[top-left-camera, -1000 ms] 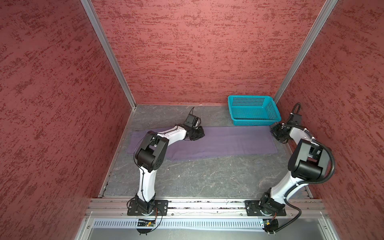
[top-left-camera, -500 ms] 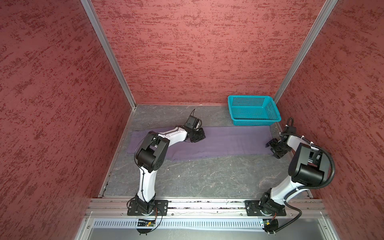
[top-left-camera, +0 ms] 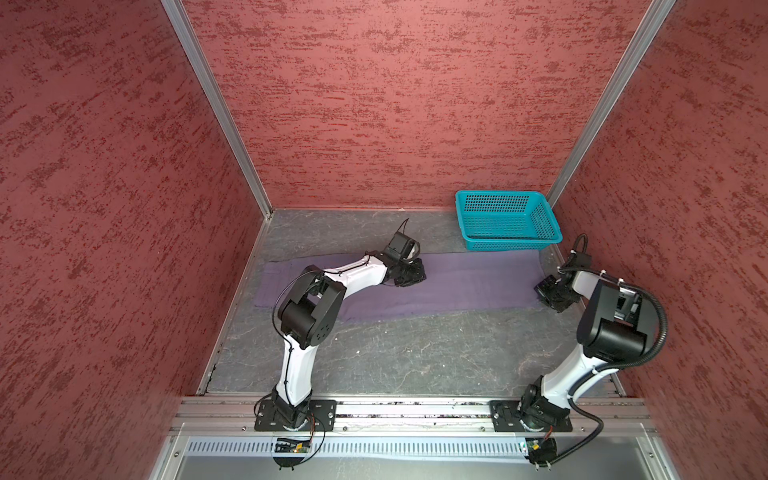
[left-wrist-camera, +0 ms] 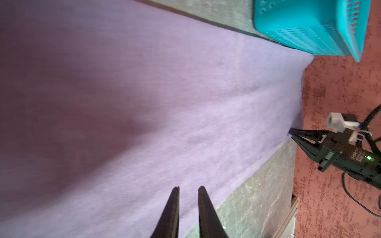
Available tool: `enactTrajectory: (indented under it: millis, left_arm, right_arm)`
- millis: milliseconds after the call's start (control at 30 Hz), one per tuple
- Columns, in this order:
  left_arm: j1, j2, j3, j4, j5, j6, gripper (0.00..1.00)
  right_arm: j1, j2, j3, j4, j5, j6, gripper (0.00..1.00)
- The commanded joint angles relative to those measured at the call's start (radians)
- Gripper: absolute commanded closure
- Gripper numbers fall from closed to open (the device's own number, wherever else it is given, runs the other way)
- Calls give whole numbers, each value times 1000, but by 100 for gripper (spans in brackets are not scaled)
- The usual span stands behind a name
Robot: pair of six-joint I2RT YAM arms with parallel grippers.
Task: Fold and stack the trousers
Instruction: Pick up the trousers from the center of the table.
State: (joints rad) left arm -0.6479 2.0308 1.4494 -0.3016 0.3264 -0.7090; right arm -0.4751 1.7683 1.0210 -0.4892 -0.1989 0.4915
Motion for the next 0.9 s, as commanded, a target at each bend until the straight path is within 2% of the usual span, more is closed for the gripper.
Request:
enactTrajectory:
  millis: [0, 233, 467, 567, 867]
  left_arm:
    - [-40, 39, 52, -43, -22, 26, 80]
    - [-115, 93, 191, -109, -65, 65, 80]
    - [-163, 208, 375, -210, -88, 92, 80]
    - [-176, 247, 410, -222, -87, 80, 80]
    - [-195, 332, 446, -242, -39, 45, 80]
  right_arm:
    - [-5, -32, -39, 54, -4, -13, 100]
    - [-11, -190, -121, 139, -11, 19, 100]
    - [-13, -332, -192, 251, -40, 45, 100]
    - [-14, -384, -244, 327, -51, 65, 100]
    - [-15, -388, -284, 377, -91, 84, 100]
